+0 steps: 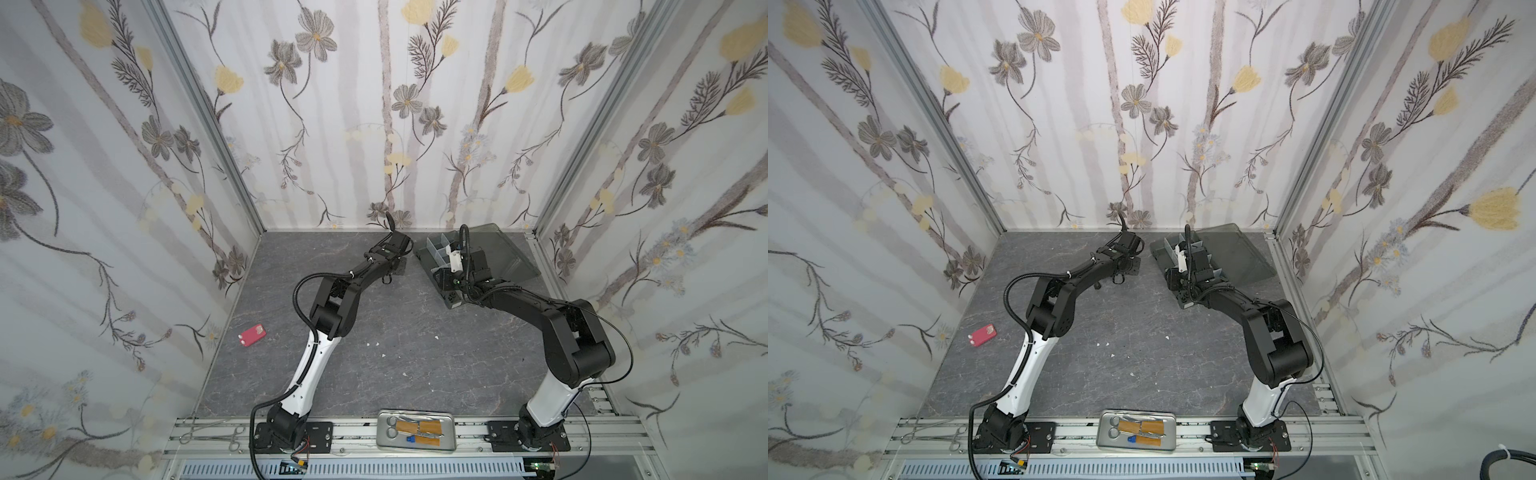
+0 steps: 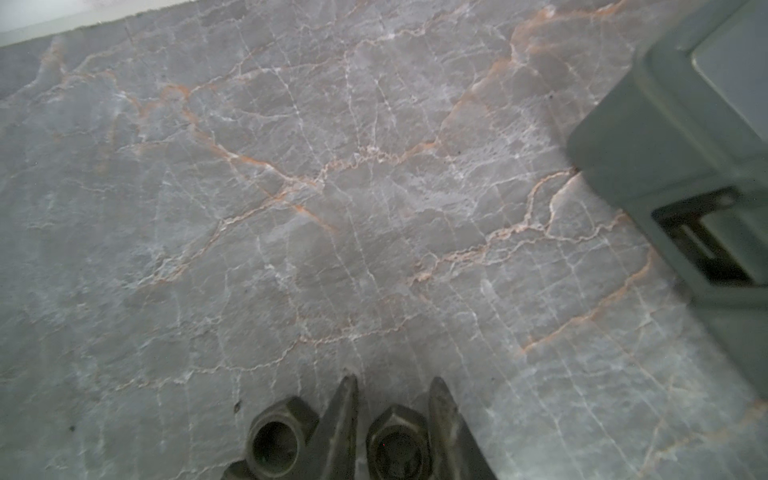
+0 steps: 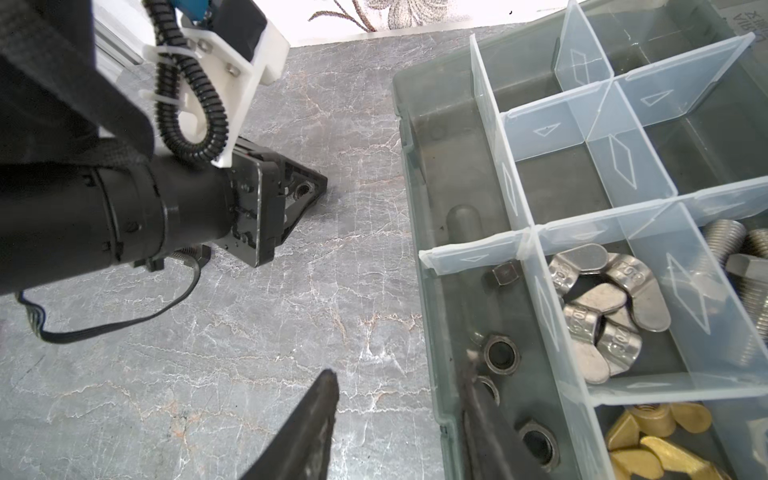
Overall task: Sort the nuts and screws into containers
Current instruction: 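Lower the left gripper onto a dark hex nut beside a bolt and close, then carry the dark hex nut in the left gripper over the box and release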
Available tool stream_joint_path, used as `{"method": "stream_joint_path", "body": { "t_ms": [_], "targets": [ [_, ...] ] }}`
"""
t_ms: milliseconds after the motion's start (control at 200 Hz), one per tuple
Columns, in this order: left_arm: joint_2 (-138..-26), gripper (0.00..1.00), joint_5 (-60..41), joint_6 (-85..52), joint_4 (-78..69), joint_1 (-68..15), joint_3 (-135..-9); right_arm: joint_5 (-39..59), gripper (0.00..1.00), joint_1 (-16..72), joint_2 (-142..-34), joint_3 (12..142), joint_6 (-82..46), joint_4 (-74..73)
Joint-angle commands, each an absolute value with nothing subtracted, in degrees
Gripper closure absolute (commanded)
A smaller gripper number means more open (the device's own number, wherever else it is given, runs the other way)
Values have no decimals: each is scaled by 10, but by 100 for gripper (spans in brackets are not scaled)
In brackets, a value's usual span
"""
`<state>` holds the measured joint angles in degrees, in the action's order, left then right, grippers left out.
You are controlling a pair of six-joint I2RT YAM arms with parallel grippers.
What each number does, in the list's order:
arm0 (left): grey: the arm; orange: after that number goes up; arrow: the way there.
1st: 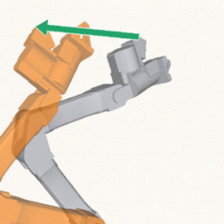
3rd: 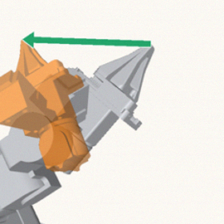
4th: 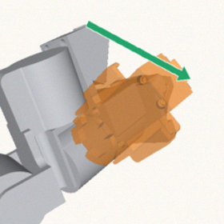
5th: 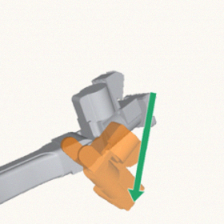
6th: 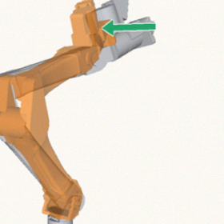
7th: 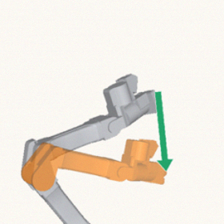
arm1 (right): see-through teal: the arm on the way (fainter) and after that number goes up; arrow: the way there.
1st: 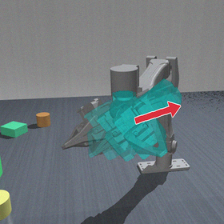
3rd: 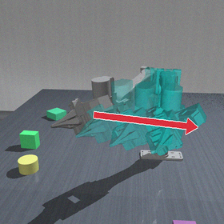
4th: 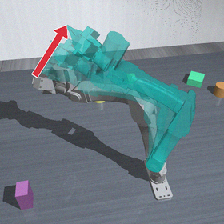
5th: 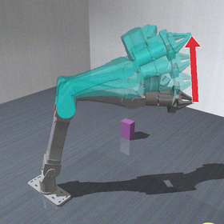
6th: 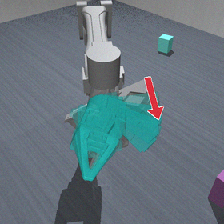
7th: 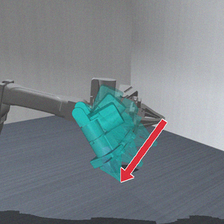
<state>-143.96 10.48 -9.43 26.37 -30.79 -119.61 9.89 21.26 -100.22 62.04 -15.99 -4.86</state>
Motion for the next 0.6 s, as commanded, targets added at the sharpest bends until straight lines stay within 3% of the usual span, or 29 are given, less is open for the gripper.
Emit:
{"method": "stream_joint_path", "body": {
  "t_ms": [0,335,594],
  "targets": [
    [-1417,73,110,-101,277,-310,-1157,95,52,213,-1004,626,-160,-58],
    [-1390,86,105,-86,213,-311,-1086,94,52,213,-1002,630,-161,-59],
    [-1358,86,118,-74,194,-320,-1071,83,52,213,-990,627,-161,-61]
  ]
}}
